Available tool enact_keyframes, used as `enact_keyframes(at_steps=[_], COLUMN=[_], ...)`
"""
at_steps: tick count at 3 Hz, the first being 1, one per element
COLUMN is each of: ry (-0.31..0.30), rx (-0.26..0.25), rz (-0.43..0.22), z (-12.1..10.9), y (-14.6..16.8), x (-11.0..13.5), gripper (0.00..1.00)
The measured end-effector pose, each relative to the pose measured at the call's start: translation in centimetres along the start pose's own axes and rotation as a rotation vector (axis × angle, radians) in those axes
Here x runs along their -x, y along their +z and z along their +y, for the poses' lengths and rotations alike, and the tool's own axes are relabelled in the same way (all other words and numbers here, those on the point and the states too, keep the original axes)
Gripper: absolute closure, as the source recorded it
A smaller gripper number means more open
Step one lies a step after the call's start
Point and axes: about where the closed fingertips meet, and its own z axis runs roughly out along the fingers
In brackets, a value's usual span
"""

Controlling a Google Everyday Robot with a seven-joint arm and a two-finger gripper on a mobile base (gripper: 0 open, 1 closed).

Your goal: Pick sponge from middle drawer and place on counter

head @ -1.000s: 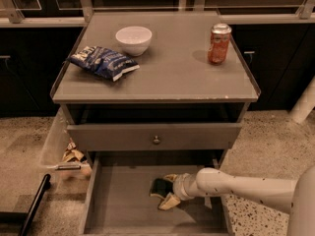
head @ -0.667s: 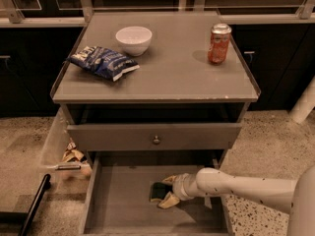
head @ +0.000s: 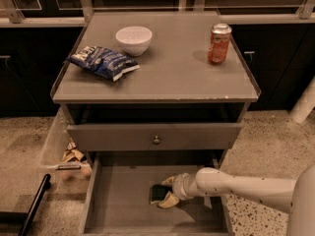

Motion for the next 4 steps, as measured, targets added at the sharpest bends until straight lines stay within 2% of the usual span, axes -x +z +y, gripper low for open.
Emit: enact_keyframes(at_steps=[1, 2, 4], ry=[-0.002, 0.000, 0.007], rx=[0.004, 0.032, 0.118], rz=[-0.002, -0.048, -0.182], z=[0.2, 1.0, 3.0], y=[0.1, 0.1, -1.1], x=[0.1, 0.9, 3.4], gripper=[1.00, 1.00, 1.00])
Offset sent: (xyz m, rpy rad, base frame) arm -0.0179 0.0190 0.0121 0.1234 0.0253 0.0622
